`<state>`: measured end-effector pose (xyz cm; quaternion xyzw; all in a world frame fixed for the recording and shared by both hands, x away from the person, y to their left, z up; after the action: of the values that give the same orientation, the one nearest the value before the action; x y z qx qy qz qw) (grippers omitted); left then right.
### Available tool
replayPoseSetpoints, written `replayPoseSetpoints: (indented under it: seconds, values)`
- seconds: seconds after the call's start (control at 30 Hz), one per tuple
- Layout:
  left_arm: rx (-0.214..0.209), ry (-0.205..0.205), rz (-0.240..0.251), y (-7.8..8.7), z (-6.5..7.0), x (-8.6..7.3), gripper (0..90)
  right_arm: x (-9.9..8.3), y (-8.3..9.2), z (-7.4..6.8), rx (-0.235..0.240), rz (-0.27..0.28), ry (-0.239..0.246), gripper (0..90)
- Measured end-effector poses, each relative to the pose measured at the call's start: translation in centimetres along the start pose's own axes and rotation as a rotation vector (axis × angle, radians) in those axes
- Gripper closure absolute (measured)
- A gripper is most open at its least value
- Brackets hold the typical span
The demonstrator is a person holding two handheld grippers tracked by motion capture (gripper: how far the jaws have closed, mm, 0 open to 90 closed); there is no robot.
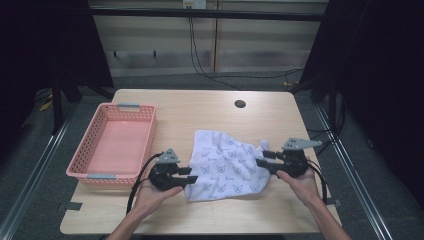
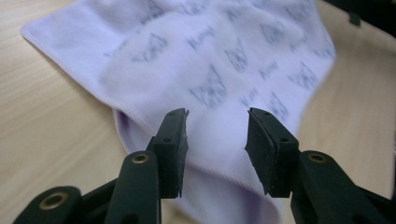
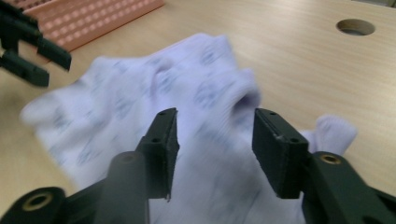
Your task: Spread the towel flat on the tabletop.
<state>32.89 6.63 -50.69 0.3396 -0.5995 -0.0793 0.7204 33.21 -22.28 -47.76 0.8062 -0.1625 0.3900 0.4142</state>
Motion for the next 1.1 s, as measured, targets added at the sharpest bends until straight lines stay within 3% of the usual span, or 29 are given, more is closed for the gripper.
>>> replayPoseSetpoints:
  seconds: [0.03,0.07,0.13,0.17,0.23,0.27,0.33,0.4,0.47,0.5,0.6,0.7,0.77,0.83,0.87,0.9,0.93,0.97,1.03,1.1]
  values:
    - [-0.002,0.019,0.0,-0.6,-0.4,-0.1,57.7,0.5,-0.8,0.3,0.011,-0.004,-0.022,50.6]
    - [-0.003,0.014,-0.024,-1.2,-0.6,-0.4,59.2,1.0,-1.6,0.7,0.009,0.001,-0.037,49.3]
    - [0.019,-0.032,-0.102,-2.1,-0.9,-1.3,70.8,1.3,-3.0,0.8,0.04,-0.017,-0.066,48.1]
    - [-0.003,-0.014,-0.13,-2.4,-1.0,-1.9,79.9,1.1,-3.9,0.8,0.025,-0.036,-0.062,55.9]
    - [-0.018,-0.014,-0.17,-2.6,-0.8,-2.8,90.0,0.7,-5.0,0.5,0.017,-0.061,-0.042,78.3]
    - [-0.029,-0.033,-0.191,-2.5,-0.5,-3.1,90.0,0.7,-4.8,0.0,0.016,-0.033,-0.028,82.3]
    - [-0.043,-0.029,-0.206,-2.0,0.1,-3.4,90.0,0.5,-3.7,-1.9,0.033,0.002,0.052,84.0]
    - [-0.044,-0.04,-0.215,-1.5,0.7,-3.7,90.0,-0.5,-2.1,-4.3,0.121,-0.012,0.092,84.1]
    - [-0.068,-0.03,-0.197,-0.9,1.6,-4.2,90.0,-2.4,-1.2,-5.9,0.128,-0.07,0.151,84.0]
    - [-0.075,-0.022,-0.18,-0.6,1.9,-4.2,90.0,-3.5,-0.9,-6.3,0.134,-0.103,0.153,83.8]
    - [-0.093,-0.026,-0.082,0.6,2.5,-2.6,79.7,-6.3,-0.7,-6.2,0.129,-0.158,0.144,83.3]
    - [-0.052,-0.025,-0.002,0.5,1.8,-0.7,71.1,-7.9,-0.9,-5.4,0.126,-0.179,0.105,83.2]
    - [-0.024,-0.041,-0.004,-0.8,1.3,0.0,61.1,-8.4,-1.2,-5.5,0.131,-0.202,0.103,83.2]
    - [-0.004,-0.051,-0.039,-2.4,0.9,0.0,58.5,-8.4,-1.3,-5.8,0.133,-0.212,0.12,81.7]
    - [-0.018,-0.059,-0.064,-3.0,0.9,-0.4,65.7,-8.4,-1.3,-6.0,0.144,-0.214,0.113,79.0]
    - [-0.013,-0.065,-0.11,-3.5,1.0,-1.0,80.5,-8.3,-1.2,-6.0,0.152,-0.212,0.108,75.4]
    - [-0.01,-0.093,-0.154,-3.8,1.2,-1.6,84.4,-8.1,-1.0,-6.0,0.167,-0.206,0.097,72.0]
    - [-0.033,-0.1,-0.172,-4.0,1.4,-2.1,87.6,-7.8,-0.6,-6.0,0.177,-0.192,0.096,68.2]
    - [-0.042,-0.078,-0.165,-3.7,1.4,-2.3,89.0,-6.6,0.3,-5.8,0.181,-0.156,0.079,62.0]
    - [-0.047,-0.086,-0.168,-3.5,1.5,-2.5,89.1,-4.9,1.3,-5.1,0.173,-0.09,0.052,60.4]
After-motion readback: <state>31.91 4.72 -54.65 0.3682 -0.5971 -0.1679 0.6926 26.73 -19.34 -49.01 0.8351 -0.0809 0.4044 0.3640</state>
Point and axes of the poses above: each handheld gripper's, and its own axes: y roughly backward along the jaws, x roughly out of its top, z roughly to its right, the point moved 7 cm from there along -y, roughly forward along the jaws, and after that the axes turned 15 degrees about -y, right-handed, at the moved point
